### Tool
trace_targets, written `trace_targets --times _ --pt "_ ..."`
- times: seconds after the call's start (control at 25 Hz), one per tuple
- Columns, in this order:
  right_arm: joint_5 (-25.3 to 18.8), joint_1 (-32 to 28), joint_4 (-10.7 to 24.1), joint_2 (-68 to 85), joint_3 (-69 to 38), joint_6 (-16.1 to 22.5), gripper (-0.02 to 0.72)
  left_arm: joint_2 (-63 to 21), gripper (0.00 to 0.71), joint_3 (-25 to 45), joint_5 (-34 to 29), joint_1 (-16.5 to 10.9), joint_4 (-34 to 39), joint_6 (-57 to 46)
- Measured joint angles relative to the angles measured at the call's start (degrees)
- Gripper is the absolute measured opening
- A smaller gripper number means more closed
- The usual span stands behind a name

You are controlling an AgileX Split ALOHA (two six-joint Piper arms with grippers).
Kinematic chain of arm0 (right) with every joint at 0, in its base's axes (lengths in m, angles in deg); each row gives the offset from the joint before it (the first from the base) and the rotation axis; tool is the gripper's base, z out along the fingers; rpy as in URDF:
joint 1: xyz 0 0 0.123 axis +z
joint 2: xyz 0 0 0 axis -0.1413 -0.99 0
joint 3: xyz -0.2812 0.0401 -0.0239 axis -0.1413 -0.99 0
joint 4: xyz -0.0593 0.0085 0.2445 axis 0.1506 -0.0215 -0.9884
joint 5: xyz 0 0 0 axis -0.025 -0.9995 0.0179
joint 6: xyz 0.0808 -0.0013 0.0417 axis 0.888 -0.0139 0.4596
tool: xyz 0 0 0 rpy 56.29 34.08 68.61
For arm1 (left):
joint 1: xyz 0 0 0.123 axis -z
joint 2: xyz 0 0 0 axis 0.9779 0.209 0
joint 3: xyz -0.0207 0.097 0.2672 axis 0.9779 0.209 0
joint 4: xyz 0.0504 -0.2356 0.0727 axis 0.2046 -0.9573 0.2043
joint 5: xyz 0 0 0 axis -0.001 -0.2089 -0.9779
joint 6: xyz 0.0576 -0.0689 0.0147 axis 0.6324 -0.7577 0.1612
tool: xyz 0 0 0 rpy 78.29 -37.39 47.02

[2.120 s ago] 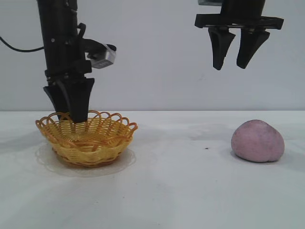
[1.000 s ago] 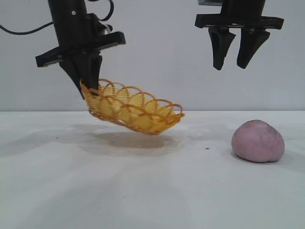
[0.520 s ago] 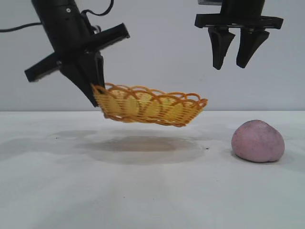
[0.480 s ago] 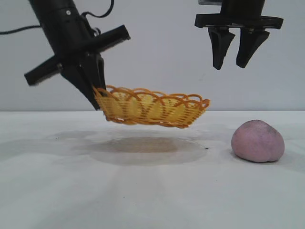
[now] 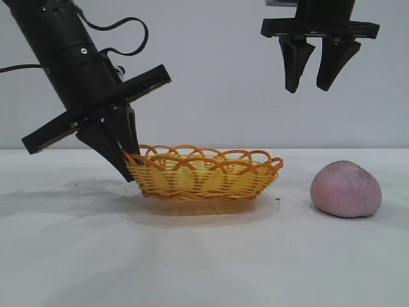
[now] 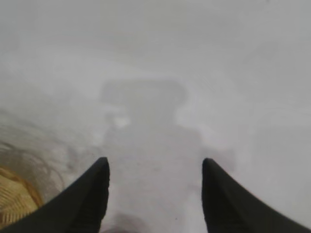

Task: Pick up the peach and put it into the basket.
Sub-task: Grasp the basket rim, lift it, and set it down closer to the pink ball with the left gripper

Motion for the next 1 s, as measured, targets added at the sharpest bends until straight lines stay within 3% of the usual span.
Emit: trace_targets --times 0.32,0.36,0.48,0.68,1.0 --pt "0.21 0.00 0.00 0.00 0.00 0.00 0.398 0.58 0.000 0.00 0.45 0.00 0.00 1.93" --pt "0.21 0.00 0.00 0.00 0.00 0.00 0.398 0.58 0.069 0.00 0.50 0.00 0.00 1.93" --pt "0.21 0.00 0.02 0.00 0.00 0.00 0.398 0.58 0.069 0.00 0.59 0.00 0.00 2.04" --pt "0.21 0.00 0.02 0.00 0.00 0.00 0.398 0.58 0.252 0.00 0.59 0.00 -0.12 2.04" --pt "0.21 0.00 0.02 0.00 0.00 0.09 0.398 0.58 0.249 0.00 0.27 0.00 0.43 2.23"
